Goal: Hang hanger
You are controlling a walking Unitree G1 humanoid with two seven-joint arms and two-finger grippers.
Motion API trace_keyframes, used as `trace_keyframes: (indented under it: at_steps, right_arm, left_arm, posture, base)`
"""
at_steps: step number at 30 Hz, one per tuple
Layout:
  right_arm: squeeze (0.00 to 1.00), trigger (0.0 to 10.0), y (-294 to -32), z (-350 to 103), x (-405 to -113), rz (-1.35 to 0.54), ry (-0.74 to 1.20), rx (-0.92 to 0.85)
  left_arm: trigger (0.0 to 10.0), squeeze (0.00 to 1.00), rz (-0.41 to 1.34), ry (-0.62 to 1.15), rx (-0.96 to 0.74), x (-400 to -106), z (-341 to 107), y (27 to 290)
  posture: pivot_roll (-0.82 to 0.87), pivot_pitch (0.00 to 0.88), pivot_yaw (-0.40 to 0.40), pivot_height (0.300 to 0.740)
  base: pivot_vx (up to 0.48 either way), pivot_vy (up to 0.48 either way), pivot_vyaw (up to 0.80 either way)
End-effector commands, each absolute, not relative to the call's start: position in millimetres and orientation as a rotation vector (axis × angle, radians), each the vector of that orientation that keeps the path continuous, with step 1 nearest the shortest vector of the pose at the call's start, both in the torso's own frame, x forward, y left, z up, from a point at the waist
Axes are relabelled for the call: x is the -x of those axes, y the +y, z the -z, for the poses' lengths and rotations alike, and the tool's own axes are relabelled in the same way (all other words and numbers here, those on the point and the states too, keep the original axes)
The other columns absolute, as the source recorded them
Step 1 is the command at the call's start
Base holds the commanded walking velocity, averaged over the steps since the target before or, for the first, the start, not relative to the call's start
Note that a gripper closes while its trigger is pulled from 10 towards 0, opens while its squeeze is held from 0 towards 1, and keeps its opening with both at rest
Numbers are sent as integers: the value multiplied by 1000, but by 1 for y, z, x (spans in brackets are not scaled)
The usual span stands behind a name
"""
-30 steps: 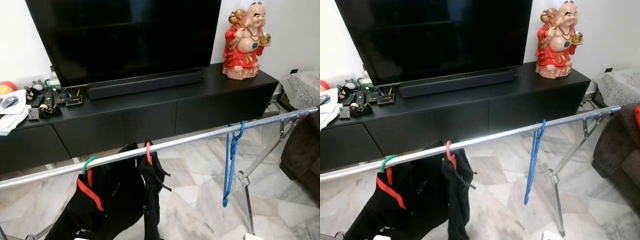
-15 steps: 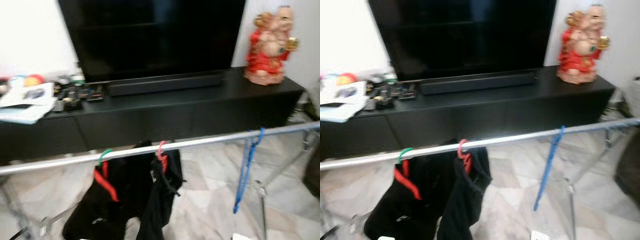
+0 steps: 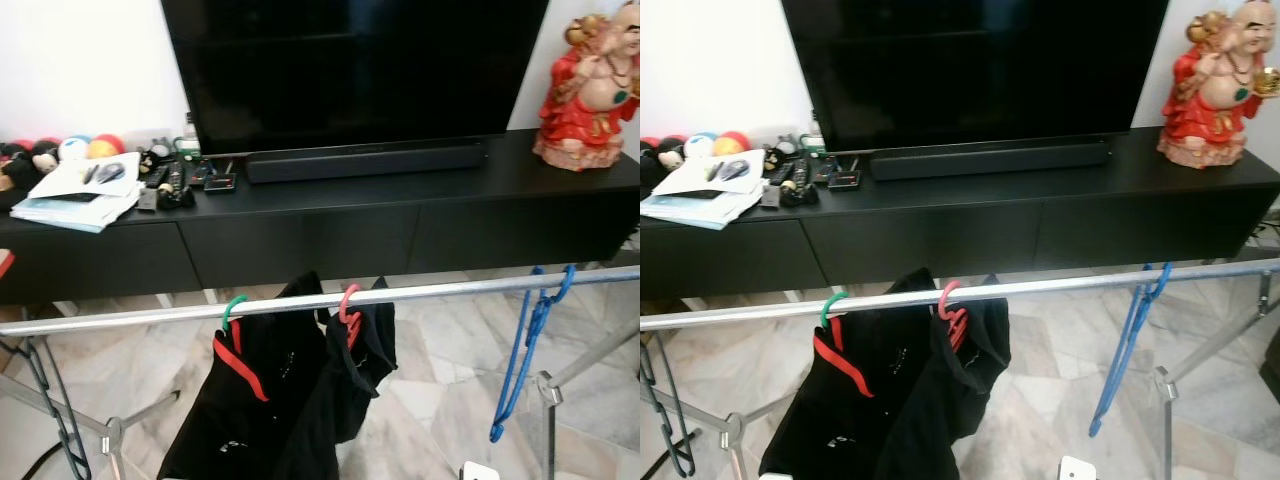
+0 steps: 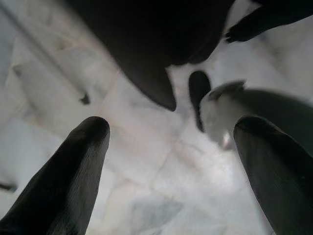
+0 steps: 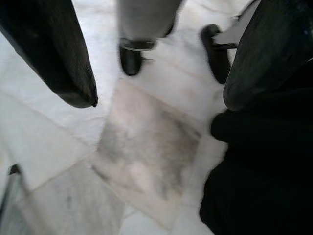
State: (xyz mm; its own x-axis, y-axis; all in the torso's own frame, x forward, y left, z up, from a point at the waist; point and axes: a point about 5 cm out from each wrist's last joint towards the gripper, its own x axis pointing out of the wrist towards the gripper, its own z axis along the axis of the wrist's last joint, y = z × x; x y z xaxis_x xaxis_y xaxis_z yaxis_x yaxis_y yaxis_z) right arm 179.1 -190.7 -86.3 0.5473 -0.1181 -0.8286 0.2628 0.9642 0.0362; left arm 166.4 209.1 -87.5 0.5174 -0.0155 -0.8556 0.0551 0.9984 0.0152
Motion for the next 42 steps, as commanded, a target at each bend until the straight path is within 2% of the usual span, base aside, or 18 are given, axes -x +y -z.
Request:
trace_keyframes:
  at_steps: [1, 10, 19, 25, 42]
  right_arm:
    - [0, 10000, -186, 88, -178, 210, 980, -159]
    - [0, 10000, -185, 88, -176, 209, 988, -160]
    - [0, 10000, -184, 89, -176, 217, 982, -177]
    - [0, 10000, -186, 88, -176, 216, 978, -176]
    - [0, 10000, -186, 88, -176, 216, 978, -176]
  left_arm:
    - [10000, 0, 33, 1077, -56, -151, 93, 214]
    - [10000, 0, 33, 1095, -57, -145, 96, 212]
    - [10000, 0, 25, 1095, -65, -143, 96, 217]
    - [10000, 0, 32, 1080, -63, -148, 96, 209]
    - [10000, 0, 32, 1080, -63, -148, 96, 209]
  posture:
    - [0, 31, 57, 740]
    - [0, 35, 55, 740]
    - [-2, 36, 54, 740]
    - [-30, 35, 34, 740]
    - [-30, 35, 34, 740]
  base:
    - [0, 0, 800]
    - [0, 0, 761]
    - [0, 0, 0]
    - [0, 0, 0]
    - [0, 0, 0]
